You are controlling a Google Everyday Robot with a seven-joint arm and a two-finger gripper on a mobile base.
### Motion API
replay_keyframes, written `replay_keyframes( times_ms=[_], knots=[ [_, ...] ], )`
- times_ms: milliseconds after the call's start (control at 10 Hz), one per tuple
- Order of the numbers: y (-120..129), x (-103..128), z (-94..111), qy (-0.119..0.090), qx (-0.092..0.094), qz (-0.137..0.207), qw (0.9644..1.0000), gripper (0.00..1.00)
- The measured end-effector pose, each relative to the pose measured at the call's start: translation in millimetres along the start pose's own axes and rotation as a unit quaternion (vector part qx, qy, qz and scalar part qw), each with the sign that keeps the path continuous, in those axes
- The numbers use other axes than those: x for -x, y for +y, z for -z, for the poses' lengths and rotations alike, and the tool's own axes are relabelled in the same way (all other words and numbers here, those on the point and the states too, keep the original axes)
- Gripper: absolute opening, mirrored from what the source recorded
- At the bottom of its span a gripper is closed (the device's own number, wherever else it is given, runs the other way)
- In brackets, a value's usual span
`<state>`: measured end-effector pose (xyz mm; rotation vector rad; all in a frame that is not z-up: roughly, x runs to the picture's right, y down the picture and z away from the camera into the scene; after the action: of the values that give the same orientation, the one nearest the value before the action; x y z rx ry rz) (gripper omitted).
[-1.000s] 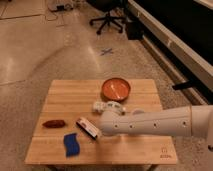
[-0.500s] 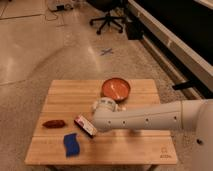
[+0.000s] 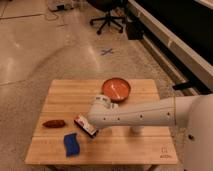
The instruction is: Push the eraser across the table
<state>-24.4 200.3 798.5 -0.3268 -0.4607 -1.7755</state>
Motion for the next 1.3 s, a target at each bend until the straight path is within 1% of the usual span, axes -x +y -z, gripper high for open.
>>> replay_keyframes(
  times_ms=[200,600,800,900,1100,1300],
  knots=[
    [7.0,8.7,5.3,0.001,-0.007,-0.004,1.0000,0.80],
    [7.9,35.6,3.5,-0.009,-0.020,0.000,0.9998,0.80],
    [15.5,43.4,-1.5,-0.014,-0.018,-0.003,0.9997,0.80],
    [19.3,43.8,-5.8,-0.018,-0.016,-0.006,0.9997,0.80],
    [25.4,41.7,-14.0,-0.024,-0.009,-0.011,0.9996,0.80],
    [28.4,34.4,-21.3,-0.025,-0.001,-0.012,0.9996,0.80]
  ],
)
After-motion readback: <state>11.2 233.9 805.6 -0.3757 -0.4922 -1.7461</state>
